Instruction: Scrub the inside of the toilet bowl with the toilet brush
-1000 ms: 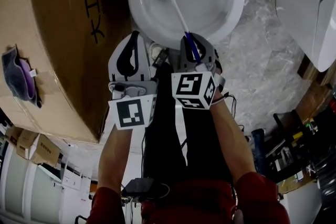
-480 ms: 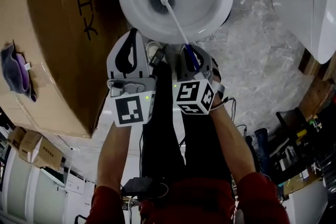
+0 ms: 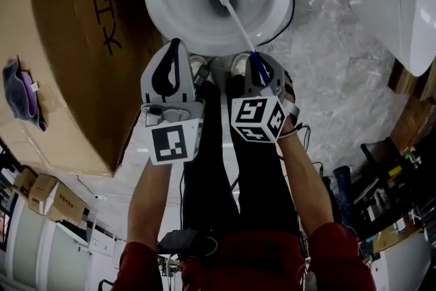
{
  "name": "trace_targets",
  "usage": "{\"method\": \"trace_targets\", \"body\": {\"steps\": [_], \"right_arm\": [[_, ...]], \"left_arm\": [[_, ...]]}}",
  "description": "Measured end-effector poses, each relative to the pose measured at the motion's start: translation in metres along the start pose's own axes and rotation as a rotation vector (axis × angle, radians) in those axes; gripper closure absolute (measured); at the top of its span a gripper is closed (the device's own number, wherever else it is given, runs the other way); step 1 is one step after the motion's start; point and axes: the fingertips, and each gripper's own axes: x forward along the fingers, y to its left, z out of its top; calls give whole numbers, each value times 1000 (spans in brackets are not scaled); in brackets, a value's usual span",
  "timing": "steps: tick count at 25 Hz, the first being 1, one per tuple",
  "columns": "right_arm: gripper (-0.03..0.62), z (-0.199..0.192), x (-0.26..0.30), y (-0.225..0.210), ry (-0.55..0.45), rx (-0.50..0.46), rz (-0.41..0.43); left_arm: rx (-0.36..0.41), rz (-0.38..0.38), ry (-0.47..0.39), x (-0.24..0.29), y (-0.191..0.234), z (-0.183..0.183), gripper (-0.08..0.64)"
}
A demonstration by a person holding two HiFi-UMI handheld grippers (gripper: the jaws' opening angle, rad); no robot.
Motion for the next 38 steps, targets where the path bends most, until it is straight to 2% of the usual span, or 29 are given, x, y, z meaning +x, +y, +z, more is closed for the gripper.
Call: {"method": "trace_targets", "body": {"steps": [11, 25, 38], "right_arm": [[531, -3, 7, -39, 13, 26, -55], [531, 34, 40, -86, 2, 2, -98], [531, 67, 67, -86, -5, -39, -88]], "left_arm": [[2, -2, 9, 9, -6, 0, 548], [-7, 8, 30, 38, 4, 5, 548], [-56, 20, 48, 53, 15, -1, 548]]}}
